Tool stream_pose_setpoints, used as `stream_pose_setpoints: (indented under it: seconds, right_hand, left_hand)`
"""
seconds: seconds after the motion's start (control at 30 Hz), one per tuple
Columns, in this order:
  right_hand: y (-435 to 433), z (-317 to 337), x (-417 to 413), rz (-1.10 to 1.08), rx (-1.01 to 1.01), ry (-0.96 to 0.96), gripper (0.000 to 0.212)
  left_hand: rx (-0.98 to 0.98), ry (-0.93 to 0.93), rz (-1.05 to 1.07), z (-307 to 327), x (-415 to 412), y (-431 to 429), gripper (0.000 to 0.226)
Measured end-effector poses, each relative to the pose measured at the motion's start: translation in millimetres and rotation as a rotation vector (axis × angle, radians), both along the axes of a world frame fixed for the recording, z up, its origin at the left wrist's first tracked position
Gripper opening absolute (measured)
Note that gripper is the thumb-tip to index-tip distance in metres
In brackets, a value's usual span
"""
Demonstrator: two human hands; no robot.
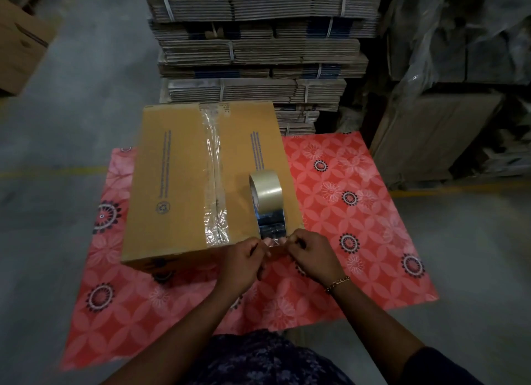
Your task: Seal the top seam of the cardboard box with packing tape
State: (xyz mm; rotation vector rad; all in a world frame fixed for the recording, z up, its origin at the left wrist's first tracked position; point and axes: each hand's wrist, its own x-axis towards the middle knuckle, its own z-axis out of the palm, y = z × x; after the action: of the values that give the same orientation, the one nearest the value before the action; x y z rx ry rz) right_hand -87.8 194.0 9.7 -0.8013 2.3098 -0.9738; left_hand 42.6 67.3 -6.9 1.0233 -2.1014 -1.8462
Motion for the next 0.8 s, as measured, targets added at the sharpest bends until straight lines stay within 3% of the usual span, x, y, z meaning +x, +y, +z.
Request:
stream_pose_setpoints:
  seconds: [0.13,0.3,0.4,0.5,0.6,0.73,0.8]
  right_hand:
    - [-4.1,12.3,4.5,-0.118,-0.094,0.18,0.023]
    - [-33.8,25.3,6.9,-0.098,-0.007,0.197,0.082]
    - [-51.8,27.3,7.3,-0.132,0.042,0.213,0.097]
    - [-62.3,26.0,6.9,-0.153,0.069,0.297,0.081]
    - [-65.3,28.3,7.1,-0.174,0.086,0.338,0.061]
    - [-55.6,31.2,-2.0,-0.212,0.044,0.278,0.052]
    - [-43.9,31.0,-11.8,-0.253,-0.06,0.153,0.05]
  left_hand:
    - [-0.25,-0.029,0.012,-2.5,6.5,0.5,0.051]
    - [-0.413,-0.128,-0.076,-3.3,10.4,-7.4,0.051]
    - [-0.474,-0.248,-0.197,-1.3,12.1,-16.2,0.039]
    - [-0.578,-0.221,-0.22,13.4,15.0,-16.8,0.036]
    - [-0.627,-0.106,-0.109,31.1,12.8,-21.3,0.026]
    - [-0.625,-0.024,0.046,41.4,-4.4,-32.9,0.023]
    - [-0.634,0.026,0.047,40.2,-19.6,-38.8,0.025]
